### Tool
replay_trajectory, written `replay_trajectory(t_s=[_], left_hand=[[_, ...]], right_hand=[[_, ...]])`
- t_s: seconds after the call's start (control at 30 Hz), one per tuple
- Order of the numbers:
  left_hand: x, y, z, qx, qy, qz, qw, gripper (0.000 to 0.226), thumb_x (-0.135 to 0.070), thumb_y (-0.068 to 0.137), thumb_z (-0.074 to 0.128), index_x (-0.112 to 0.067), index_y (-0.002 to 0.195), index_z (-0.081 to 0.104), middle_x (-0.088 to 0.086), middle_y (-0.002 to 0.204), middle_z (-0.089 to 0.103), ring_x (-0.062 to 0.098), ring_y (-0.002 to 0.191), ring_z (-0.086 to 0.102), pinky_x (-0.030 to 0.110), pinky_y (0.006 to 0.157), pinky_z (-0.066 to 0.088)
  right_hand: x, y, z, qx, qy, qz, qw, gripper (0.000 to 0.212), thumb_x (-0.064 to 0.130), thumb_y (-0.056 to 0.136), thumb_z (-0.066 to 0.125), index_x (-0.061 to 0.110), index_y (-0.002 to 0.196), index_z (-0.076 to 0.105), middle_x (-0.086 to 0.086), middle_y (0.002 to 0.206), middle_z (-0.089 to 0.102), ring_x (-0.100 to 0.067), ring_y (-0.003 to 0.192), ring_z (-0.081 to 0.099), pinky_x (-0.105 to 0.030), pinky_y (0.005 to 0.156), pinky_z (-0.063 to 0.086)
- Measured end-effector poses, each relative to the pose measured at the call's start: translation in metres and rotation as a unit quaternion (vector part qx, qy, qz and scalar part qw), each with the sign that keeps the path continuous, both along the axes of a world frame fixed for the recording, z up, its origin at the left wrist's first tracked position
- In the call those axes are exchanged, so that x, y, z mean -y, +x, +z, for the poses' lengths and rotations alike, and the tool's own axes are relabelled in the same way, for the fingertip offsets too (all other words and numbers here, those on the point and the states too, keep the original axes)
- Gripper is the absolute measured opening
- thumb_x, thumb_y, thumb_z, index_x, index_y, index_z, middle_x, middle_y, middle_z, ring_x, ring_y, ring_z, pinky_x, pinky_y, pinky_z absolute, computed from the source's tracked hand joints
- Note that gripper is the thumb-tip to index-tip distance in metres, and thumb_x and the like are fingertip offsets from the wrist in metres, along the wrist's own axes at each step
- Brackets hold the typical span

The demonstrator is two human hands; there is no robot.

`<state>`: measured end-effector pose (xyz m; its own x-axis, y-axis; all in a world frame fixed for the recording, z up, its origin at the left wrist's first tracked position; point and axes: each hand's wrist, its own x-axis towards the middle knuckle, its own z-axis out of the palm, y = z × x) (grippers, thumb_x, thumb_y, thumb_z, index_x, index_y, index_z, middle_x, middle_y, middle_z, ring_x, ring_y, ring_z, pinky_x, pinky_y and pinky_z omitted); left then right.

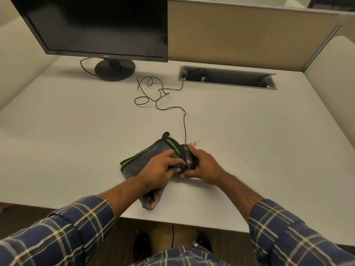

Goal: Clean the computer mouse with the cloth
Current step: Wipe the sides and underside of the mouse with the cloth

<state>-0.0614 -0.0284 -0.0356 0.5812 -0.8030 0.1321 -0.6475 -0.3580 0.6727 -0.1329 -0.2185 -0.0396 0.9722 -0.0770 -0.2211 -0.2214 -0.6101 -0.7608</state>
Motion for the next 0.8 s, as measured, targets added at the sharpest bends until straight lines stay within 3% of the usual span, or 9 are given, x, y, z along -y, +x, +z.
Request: replay_trajectory(t_s=[0.07,0.13,0.23,0.33,0.4,0.57,0.7,0.8], left_hand=[[-0.004,0.003,-0.003,-0.020,-0.027,0.041,0.999,0.023,-0.018,0.087,0.070,-0.026,0.107,0.073,-0.016,0.090,0.053,0.000,0.087,0.054,0.010,0.076,0.041],[-0.002,0.004,-0.005,-0.056,-0.082,0.161,0.982,0.022,-0.014,0.086,0.070,-0.026,0.105,0.072,-0.013,0.090,0.054,0.003,0.088,0.056,0.016,0.079,0.044],[0.011,0.002,-0.004,-0.078,-0.083,0.249,0.962,0.030,-0.016,0.088,0.067,-0.022,0.118,0.066,-0.008,0.102,0.058,0.003,0.095,0.055,0.021,0.092,0.045],[0.018,-0.001,-0.004,-0.080,-0.029,0.200,0.976,0.040,-0.018,0.091,0.063,-0.020,0.131,0.057,-0.006,0.110,0.055,0.007,0.105,0.051,0.017,0.094,0.037],[0.015,-0.002,-0.002,-0.062,0.003,0.152,0.986,0.035,-0.017,0.092,0.061,-0.022,0.127,0.060,-0.006,0.105,0.055,0.009,0.100,0.052,0.020,0.092,0.039],[0.002,-0.006,0.004,-0.018,0.027,0.084,0.996,0.027,-0.014,0.090,0.061,-0.026,0.114,0.065,-0.009,0.098,0.057,0.008,0.092,0.052,0.020,0.082,0.039],[-0.004,-0.012,0.005,0.004,0.041,0.048,0.998,0.024,-0.016,0.090,0.062,-0.028,0.111,0.066,-0.011,0.100,0.058,0.006,0.090,0.053,0.021,0.081,0.043],[-0.009,-0.018,0.006,0.025,0.060,0.019,0.998,0.023,-0.017,0.091,0.060,-0.027,0.111,0.066,-0.010,0.103,0.059,0.008,0.091,0.055,0.026,0.083,0.047]], right_hand=[[0.000,0.000,0.000,-0.002,-0.004,0.002,1.000,0.100,0.047,0.061,0.087,0.026,0.144,0.036,0.000,0.131,0.054,-0.019,0.116,0.052,-0.032,0.099,0.045],[0.001,0.001,0.000,-0.003,-0.018,0.003,1.000,0.106,0.050,0.058,0.087,0.024,0.146,0.033,-0.002,0.136,0.050,-0.020,0.120,0.049,-0.028,0.100,0.041],[0.002,0.002,0.000,0.005,-0.035,0.009,0.999,0.112,0.044,0.055,0.090,0.022,0.147,0.032,-0.003,0.139,0.048,-0.020,0.123,0.047,-0.025,0.100,0.037],[0.003,0.001,-0.002,0.011,-0.026,0.010,1.000,0.107,0.040,0.053,0.092,0.022,0.143,0.037,-0.001,0.135,0.052,-0.015,0.115,0.050,-0.019,0.092,0.039],[0.003,0.000,-0.002,0.014,-0.023,0.012,1.000,0.108,0.041,0.053,0.092,0.022,0.144,0.036,-0.001,0.135,0.052,-0.011,0.111,0.048,-0.014,0.088,0.036],[0.004,0.000,-0.004,0.012,-0.016,0.009,1.000,0.112,0.039,0.053,0.092,0.021,0.147,0.033,0.001,0.134,0.050,-0.011,0.113,0.045,-0.018,0.092,0.034],[0.005,0.000,-0.007,0.020,-0.013,0.011,1.000,0.106,0.031,0.053,0.092,0.022,0.143,0.037,0.009,0.120,0.051,-0.013,0.110,0.051,-0.004,0.083,0.036],[0.005,0.001,-0.005,0.016,-0.021,0.010,1.000,0.106,0.027,0.054,0.090,0.019,0.145,0.037,0.000,0.128,0.054,-0.016,0.113,0.053,-0.018,0.091,0.043]])
